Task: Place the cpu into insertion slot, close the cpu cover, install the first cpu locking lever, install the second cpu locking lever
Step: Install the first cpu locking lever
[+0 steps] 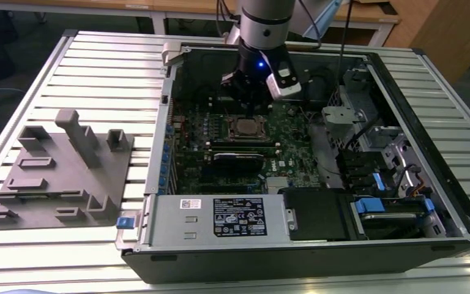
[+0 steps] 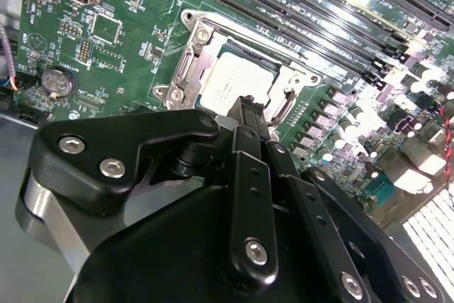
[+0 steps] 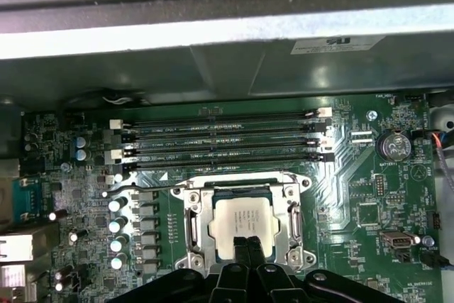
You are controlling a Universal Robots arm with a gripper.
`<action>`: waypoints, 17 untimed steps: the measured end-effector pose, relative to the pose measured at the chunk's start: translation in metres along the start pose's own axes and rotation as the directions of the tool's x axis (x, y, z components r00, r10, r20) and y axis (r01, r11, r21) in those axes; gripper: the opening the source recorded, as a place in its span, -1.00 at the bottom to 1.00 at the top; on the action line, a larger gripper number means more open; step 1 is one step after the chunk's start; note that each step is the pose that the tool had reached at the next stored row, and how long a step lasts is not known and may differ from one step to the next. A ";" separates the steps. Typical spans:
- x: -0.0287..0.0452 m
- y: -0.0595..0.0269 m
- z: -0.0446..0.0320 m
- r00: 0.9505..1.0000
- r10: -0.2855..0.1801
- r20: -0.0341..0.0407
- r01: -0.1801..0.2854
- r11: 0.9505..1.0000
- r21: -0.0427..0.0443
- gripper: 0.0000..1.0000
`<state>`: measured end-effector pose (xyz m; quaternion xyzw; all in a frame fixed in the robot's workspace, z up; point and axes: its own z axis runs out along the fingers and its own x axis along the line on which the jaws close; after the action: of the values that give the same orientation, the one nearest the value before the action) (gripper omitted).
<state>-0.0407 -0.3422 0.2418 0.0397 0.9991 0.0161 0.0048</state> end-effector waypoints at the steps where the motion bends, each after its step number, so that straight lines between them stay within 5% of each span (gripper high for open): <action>1: 0.0000 0.0000 -0.0019 1.000 0.000 0.000 0.000 1.000 0.000 -0.79; 7: -0.0001 0.0005 -0.0144 1.000 0.000 0.000 0.000 1.000 0.000 -0.79; 17: 0.0027 0.0002 -0.0146 1.000 0.000 0.000 0.000 1.000 0.000 -0.79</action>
<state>-0.0434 -0.3423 0.2564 0.0397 0.9991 0.0160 0.0048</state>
